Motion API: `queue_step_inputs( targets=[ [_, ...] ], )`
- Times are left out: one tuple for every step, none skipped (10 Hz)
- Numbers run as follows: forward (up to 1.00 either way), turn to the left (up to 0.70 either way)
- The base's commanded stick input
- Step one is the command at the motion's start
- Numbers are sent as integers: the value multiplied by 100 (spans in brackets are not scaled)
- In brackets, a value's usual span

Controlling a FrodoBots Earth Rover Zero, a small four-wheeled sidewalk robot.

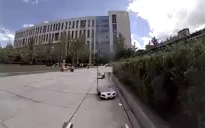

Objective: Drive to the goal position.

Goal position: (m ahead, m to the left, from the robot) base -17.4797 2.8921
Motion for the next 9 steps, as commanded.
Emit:
queue_step_inputs(
  targets=[
    [5,1],
    [5,1],
    [5,2],
    [5,3],
    [5,1],
    [5,1],
    [5,1],
    [5,3],
    [5,2]
  ],
)
